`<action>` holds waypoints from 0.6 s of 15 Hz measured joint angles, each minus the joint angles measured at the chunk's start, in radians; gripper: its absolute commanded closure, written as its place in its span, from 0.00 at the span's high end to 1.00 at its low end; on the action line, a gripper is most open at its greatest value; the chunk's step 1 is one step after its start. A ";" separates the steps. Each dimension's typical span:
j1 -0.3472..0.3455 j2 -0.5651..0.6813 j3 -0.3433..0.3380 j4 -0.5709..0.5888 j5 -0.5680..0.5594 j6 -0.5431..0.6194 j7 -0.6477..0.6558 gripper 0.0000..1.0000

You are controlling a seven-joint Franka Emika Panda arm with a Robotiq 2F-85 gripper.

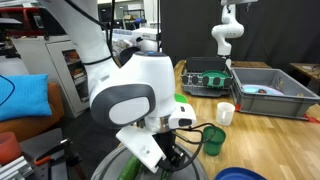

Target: Remove the zucchini from the green bowl and place it on the grey tray

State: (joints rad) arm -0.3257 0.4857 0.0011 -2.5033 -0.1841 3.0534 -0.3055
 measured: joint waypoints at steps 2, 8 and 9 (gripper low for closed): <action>-0.003 0.000 0.002 0.001 0.001 -0.002 0.000 1.00; -0.007 -0.003 0.002 0.006 0.002 0.000 0.000 1.00; -0.007 -0.006 0.003 0.006 0.002 0.002 0.000 1.00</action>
State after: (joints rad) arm -0.3331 0.4794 0.0045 -2.4976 -0.1820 3.0555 -0.3054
